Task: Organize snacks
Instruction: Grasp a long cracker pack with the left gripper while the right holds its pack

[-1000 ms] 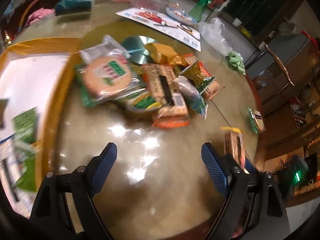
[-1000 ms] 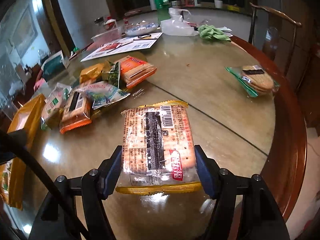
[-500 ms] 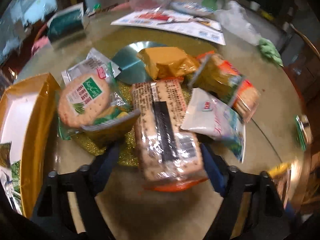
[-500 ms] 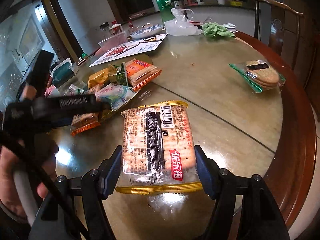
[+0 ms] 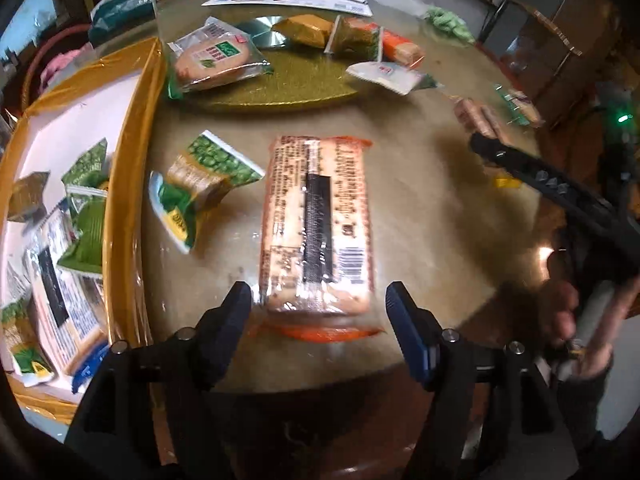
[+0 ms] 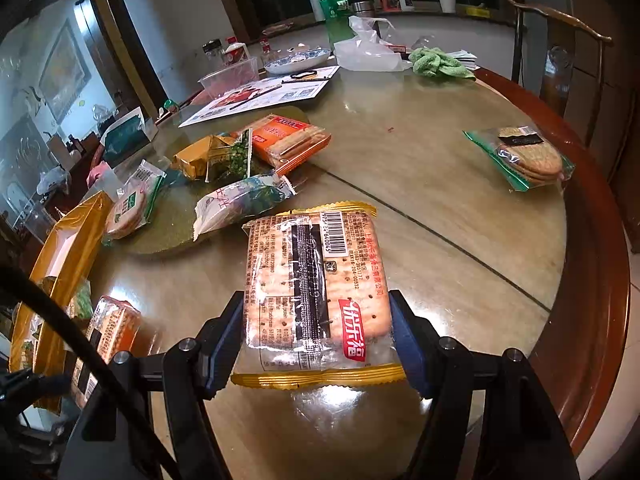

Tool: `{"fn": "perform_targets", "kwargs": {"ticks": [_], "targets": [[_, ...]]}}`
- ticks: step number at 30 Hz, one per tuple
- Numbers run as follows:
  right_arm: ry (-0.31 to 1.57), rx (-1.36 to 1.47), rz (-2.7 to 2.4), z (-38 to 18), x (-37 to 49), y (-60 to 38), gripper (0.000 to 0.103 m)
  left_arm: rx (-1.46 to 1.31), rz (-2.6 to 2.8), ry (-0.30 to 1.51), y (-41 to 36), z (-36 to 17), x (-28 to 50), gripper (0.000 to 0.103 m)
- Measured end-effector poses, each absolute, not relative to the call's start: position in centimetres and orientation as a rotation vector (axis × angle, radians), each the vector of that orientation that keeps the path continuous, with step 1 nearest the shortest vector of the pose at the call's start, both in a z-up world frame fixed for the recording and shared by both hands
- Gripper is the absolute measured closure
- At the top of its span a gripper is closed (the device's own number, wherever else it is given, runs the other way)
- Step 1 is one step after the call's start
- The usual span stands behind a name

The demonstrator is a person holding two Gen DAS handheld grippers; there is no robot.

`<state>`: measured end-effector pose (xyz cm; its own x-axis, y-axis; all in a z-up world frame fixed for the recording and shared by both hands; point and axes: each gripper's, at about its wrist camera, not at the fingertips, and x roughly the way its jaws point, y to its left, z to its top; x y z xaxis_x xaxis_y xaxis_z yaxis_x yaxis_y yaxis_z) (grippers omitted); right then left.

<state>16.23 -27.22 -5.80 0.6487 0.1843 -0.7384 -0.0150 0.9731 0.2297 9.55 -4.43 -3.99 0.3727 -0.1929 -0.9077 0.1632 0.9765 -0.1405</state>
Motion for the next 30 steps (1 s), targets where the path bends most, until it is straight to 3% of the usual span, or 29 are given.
{"fn": "perform_targets", "kwargs": {"ticks": [7,9,13,17,18,22,30], "targets": [[0.858,0.218,0.114,-5.8,16.2,-27.2,0.035,-0.129,-0.256,1.062,-2.6,-0.7,8.9,0.032],[0.857,0.218,0.114,-5.8,16.2,-27.2,0.035,-0.124,-0.277,1.026,-3.5,-0.2,9.5,0.023],[0.858,0.218,0.116,-5.7,16.2,-27.1,0.035,-0.015,-0.258,1.046,-6.8,-1.7,11.9,0.022],[0.856,0.224,0.121,-5.7,16.1,-27.1,0.035,0.102,-0.108,1.072,-7.9,-4.2,12.9,0.027],[0.855,0.228,0.127,-5.7,16.1,-27.1,0.035,0.112,-0.107,1.081,-8.0,-4.8,12.8,0.037],[0.856,0.218,0.123,-5.7,16.1,-27.0,0.034,0.101,-0.124,1.017,-7.6,-4.9,11.2,0.048],[0.849,0.224,0.117,-5.8,16.0,-27.4,0.035,-0.055,-0.284,1.018,-5.5,-4.6,7.9,0.048]]}}
